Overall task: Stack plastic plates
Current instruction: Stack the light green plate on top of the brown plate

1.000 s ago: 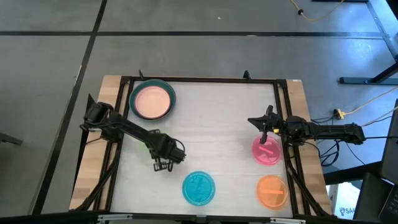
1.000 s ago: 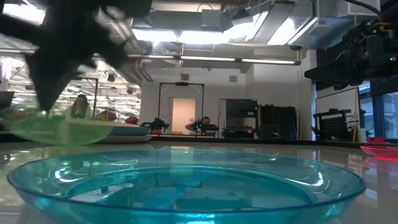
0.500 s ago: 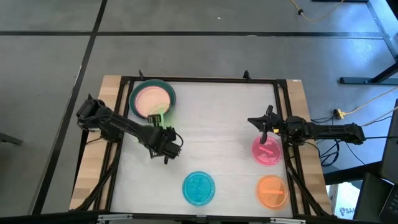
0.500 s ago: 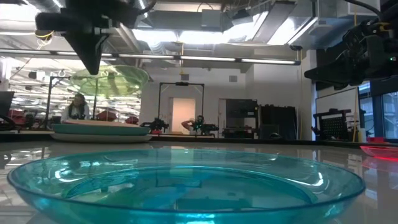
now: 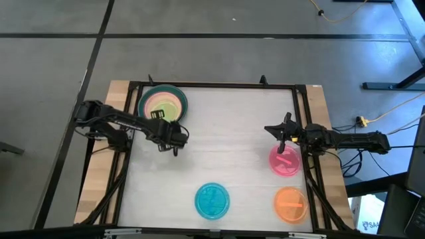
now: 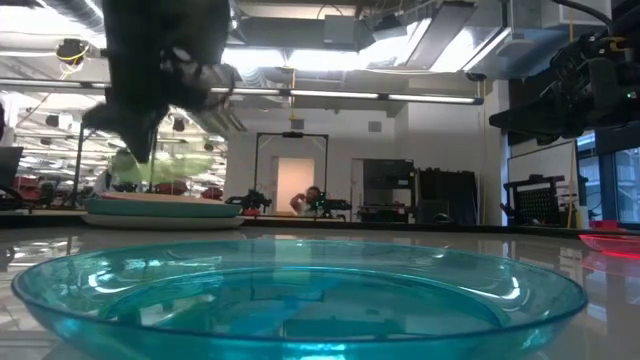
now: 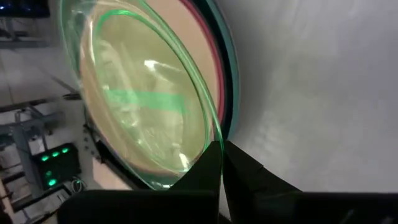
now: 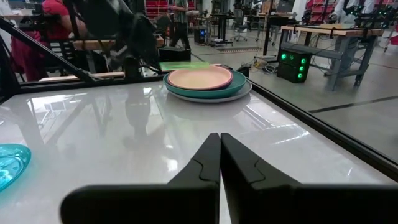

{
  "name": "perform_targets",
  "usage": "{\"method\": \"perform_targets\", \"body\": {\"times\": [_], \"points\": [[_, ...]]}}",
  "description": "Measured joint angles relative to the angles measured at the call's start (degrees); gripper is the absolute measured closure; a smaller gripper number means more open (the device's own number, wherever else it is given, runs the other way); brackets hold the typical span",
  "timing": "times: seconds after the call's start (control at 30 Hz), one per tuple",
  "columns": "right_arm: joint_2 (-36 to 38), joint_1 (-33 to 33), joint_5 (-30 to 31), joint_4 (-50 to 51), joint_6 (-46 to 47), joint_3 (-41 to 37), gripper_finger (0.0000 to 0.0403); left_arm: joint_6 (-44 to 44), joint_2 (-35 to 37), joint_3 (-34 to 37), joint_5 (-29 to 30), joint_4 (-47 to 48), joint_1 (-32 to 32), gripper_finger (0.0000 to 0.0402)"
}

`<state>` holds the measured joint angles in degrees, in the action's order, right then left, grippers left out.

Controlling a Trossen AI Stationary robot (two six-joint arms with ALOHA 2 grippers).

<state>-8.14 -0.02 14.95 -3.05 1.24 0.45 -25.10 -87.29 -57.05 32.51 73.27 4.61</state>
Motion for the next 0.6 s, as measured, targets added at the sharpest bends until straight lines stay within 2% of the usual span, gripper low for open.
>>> {"method": "perform_targets", "body": {"times": [0.23,0.47,0.6], "points": [[0.0,0.0,0.0,0.0,0.0,0.0,0.0398,4.7,0.0,6.4,0.1,-6.9,-5.3,0.0398],[0.0,0.0,0.0,0.0,0.0,0.0,0.0398,4.3,0.0,7.1,0.2,-8.7,-7.0,0.0397],[0.0,0.0,0.0,0.0,0.0,0.0,0.0398,4.3,0.0,7.1,0.4,-10.7,-7.3,0.0374]]}}
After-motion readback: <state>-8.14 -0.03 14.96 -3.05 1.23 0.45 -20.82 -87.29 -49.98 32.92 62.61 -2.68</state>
